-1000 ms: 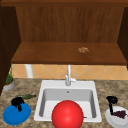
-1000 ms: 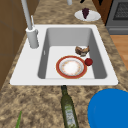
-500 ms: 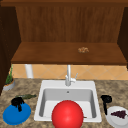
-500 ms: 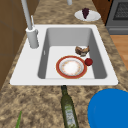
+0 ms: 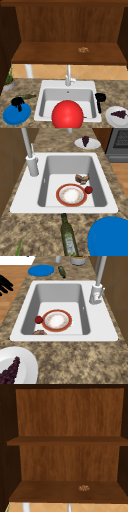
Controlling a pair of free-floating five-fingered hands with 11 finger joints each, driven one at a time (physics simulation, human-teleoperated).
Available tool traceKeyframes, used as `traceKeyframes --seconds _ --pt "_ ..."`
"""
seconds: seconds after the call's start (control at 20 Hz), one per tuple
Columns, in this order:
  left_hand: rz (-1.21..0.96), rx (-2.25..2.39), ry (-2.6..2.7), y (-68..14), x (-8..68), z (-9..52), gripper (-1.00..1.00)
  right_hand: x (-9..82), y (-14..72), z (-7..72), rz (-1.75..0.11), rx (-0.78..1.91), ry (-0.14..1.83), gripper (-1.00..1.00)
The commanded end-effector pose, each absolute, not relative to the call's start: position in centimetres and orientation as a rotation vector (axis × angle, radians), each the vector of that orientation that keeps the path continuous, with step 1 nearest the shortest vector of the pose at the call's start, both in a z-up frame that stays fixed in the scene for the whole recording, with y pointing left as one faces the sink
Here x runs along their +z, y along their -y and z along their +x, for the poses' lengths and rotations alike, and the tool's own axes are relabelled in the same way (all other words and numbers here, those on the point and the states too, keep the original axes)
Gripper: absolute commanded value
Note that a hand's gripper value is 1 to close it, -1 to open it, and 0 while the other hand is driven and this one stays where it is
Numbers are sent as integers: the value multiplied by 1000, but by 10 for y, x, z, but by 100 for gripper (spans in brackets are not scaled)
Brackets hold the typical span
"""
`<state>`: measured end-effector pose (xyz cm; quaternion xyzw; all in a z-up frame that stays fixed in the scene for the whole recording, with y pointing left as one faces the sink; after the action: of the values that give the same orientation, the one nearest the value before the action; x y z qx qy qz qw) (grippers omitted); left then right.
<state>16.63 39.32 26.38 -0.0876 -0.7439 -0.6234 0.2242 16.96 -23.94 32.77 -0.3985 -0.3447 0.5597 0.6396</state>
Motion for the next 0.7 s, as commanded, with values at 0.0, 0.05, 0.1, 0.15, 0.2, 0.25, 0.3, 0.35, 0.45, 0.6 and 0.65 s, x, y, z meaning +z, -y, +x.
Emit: traceKeyframes --seconds 0.0,0.05,0.1,0.15,0.2,0.25,0.3,0.35,0.45,0.6,0.65 --pt "-242 -1720 2053 -393 264 166 0 352 224 170 -964 1266 817 -100" --pt "-242 -1720 2053 -393 264 166 0 358 219 169 -967 1265 820 -100" --pt "-242 -1720 2053 -393 264 166 0 365 217 168 -966 1264 819 -100" --pt "-242 -1720 2053 -393 264 166 0 373 215 166 -967 1262 823 -100" --pt "-242 -1720 2053 -393 264 166 0 379 212 163 -970 1260 828 -100" --pt "-242 -1720 2053 -393 264 166 0 386 209 160 -975 1255 835 -100" --pt "-242 -1720 2053 -393 264 166 0 392 207 154 -984 1251 845 -100" --pt "-242 -1720 2053 -393 264 166 0 399 205 148 -992 1243 858 -100" --pt "-242 -1720 2053 -393 264 166 0 412 201 134 -1014 1224 887 -100" --pt "-242 -1720 2053 -393 264 166 0 439 191 116 -1012 1205 906 -100" --pt "-242 -1720 2053 -393 264 166 0 448 189 112 -1014 1204 911 -100"
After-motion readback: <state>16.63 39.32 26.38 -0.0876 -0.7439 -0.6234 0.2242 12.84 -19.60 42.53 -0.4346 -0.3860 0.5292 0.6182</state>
